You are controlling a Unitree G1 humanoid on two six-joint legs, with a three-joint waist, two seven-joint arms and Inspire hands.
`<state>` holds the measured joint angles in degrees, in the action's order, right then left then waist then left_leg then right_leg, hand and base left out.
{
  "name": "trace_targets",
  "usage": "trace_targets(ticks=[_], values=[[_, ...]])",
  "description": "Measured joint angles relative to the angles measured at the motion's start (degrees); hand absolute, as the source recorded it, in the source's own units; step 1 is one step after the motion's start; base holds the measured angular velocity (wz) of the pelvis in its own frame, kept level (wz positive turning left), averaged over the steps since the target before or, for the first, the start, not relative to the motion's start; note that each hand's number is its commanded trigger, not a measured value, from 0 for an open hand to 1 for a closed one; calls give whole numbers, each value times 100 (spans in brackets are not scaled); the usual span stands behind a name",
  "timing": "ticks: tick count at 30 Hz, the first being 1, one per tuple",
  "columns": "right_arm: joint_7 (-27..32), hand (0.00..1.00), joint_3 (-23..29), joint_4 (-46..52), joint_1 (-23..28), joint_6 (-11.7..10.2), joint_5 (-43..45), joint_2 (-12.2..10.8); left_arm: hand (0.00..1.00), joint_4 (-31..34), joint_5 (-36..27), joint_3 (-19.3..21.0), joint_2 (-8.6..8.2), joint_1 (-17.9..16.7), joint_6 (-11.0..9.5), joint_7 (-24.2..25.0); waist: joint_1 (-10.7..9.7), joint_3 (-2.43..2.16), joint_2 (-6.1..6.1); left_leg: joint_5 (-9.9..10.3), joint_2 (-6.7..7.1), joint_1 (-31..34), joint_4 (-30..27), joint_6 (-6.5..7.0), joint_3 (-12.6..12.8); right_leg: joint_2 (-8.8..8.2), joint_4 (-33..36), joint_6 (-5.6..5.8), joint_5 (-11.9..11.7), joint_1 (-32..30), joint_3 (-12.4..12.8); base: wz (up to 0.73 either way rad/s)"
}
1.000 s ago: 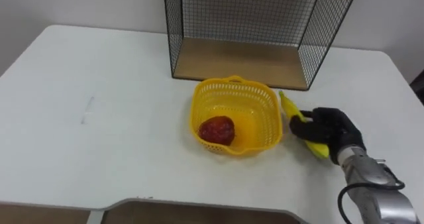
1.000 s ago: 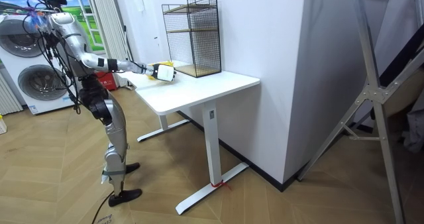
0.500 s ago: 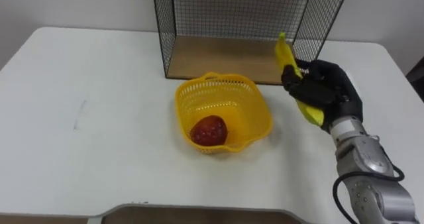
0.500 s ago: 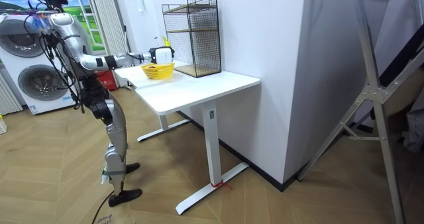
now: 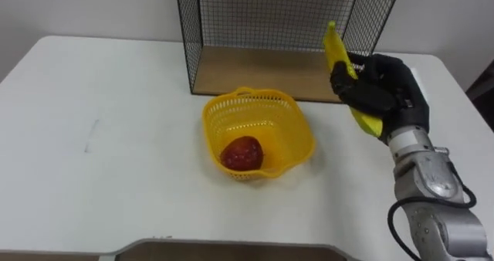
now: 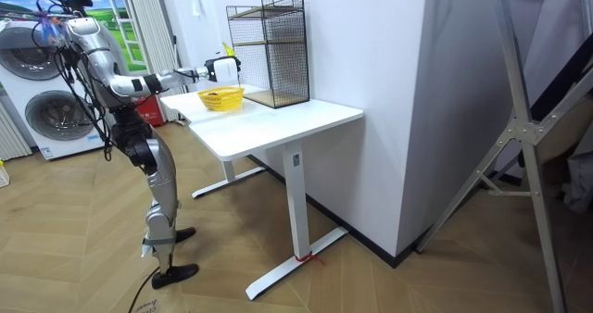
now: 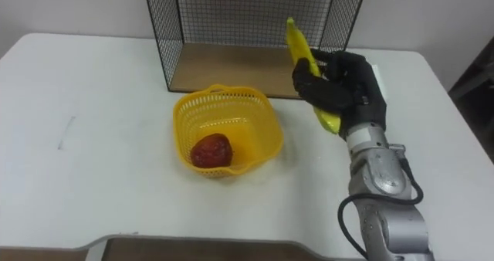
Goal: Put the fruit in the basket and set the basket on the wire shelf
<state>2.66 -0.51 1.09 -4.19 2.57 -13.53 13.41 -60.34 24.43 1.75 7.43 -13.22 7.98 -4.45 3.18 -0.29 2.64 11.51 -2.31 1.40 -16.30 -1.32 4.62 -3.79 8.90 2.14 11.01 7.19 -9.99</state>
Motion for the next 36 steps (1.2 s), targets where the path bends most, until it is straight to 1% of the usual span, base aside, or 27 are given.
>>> trace_targets(ticks=[1,3,5,8,9,13,14,15,16,17,18,19,20,21,23,25,27,30,32,34,36], values=[[-19,100,-43,3,-28,0,134,4,0,-1,2,-14,7,13,0,0,4,3,1,-5,0,3,1,-3,11,0,2,-1,-1,-21,15,-6],[-55,100,-168,2,-57,-3,535,27,0,-4,3,-28,30,94,-8,-1,41,26,41,-10,0,-15,55,-4,26,-1,7,-4,-3,-36,29,-2],[-75,100,-294,2,-81,-3,757,50,0,-4,0,-86,57,142,-10,7,73,38,72,-12,0,-7,70,-7,29,-2,11,-4,-3,-47,26,0],[-84,100,-389,2,-143,0,1087,62,0,-3,3,-86,68,229,-9,129,162,59,95,-12,0,10,76,-6,30,-6,28,-4,-4,-49,16,0],[-80,100,-451,2,-175,4,1213,73,0,6,3,-85,81,255,-9,146,194,60,107,-12,0,11,85,-7,29,-6,28,-4,-4,-57,13,0],[-83,100,-695,-23,-319,7,1368,137,0,12,0,-107,106,253,-6,134,220,62,111,-12,7,-45,110,-7,3,-6,21,-3,-4,-9,-16,2],[-104,100,-796,-51,-342,13,1386,162,0,12,-2,-150,117,243,-3,134,249,69,113,-12,9,-113,143,-7,1,-6,9,-3,-4,11,-16,0],[-173,96,-862,-51,-349,19,1400,176,0,18,-2,-200,125,246,-2,132,293,65,119,-12,10,-131,165,-7,0,-5,2,-3,-4,17,-23,0],[-216,69,-891,-53,-358,20,1404,191,0,25,-2,-220,126,247,-3,133,314,67,121,-12,10,-130,165,-7,0,-4,-1,-3,-4,18,-27,0],[-305,60,-964,-54,-373,21,1405,235,0,53,-6,-256,125,268,-3,137,344,69,126,-12,10,-130,163,-7,-5,-4,-2,-3,-4,24,-29,0],[-385,56,-1013,-62,-374,24,1409,247,0,74,-7,-260,126,267,-10,140,355,81,139,-13,10,-126,160,-7,-12,-4,-2,-3,-4,29,-30,0],[-428,31,-1030,-73,-374,26,1413,247,0,74,-7,-260,128,267,-11,140,360,86,147,-13,10,-123,157,-7,-15,-3,-2,-3,-4,32,-31,3],[-499,0,-1078,-84,-374,56,1422,250,0,74,-7,-261,132,265,-11,146,370,99,168,-12,10,-117,151,-8,-22,-2,-2,-3,-4,35,-33,0],[-544,0,-1123,-90,-374,78,1434,252,0,73,-7,-267,138,262,-11,161,380,110,183,-12,10,-105,142,-9,-28,0,-2,-3,-4,36,-36,0],[-616,0,-1168,-108,-374,82,1501,252,0,71,-7,-274,137,255,-11,194,403,114,192,-11,10,-79,120,-10,-30,0,1,-3,-4,48,-37,0],[-695,0,-1169,-148,-374,83,1525,252,0,70,-7,-274,138,256,-11,243,405,118,187,-9,12,-63,87,-10,-50,-1,1,-3,-4,61,-47,3],[-729,0,-1170,-248,-374,109,1658,252,0,65,-7,-274,137,266,-9,256,410,125,172,-9,14,-28,68,-11,-106,0,1,-3,-4,73,-121,11],[-788,0,-1169,-370,-374,126,1881,254,0,66,-9,-273,135,290,7,283,378,122,159,-14,20,8,56,-17,-168,7,1,-3,-4,68,-154,10],[-828,0,-1169,-489,-374,131,2016,254,0,66,-8,-273,133,289,25,291,383,111,144,-16,20,9,55,-18,-173,7,2,-3,-4,68,-158,0],[-907,0,-1169,-509,-374,188,2105,254,0,66,-8,-273,132,289,35,296,380,99,127,-18,21,10,56,-19,-173,8,2,-3,-4,69,-158,0],[-942,0,-1168,-509,-374,242,2134,254,0,67,-8,-272,133,291,36,298,368,75,107,-18,23,8,58,-19,-173,8,3,-3,-4,67,-156,0]])
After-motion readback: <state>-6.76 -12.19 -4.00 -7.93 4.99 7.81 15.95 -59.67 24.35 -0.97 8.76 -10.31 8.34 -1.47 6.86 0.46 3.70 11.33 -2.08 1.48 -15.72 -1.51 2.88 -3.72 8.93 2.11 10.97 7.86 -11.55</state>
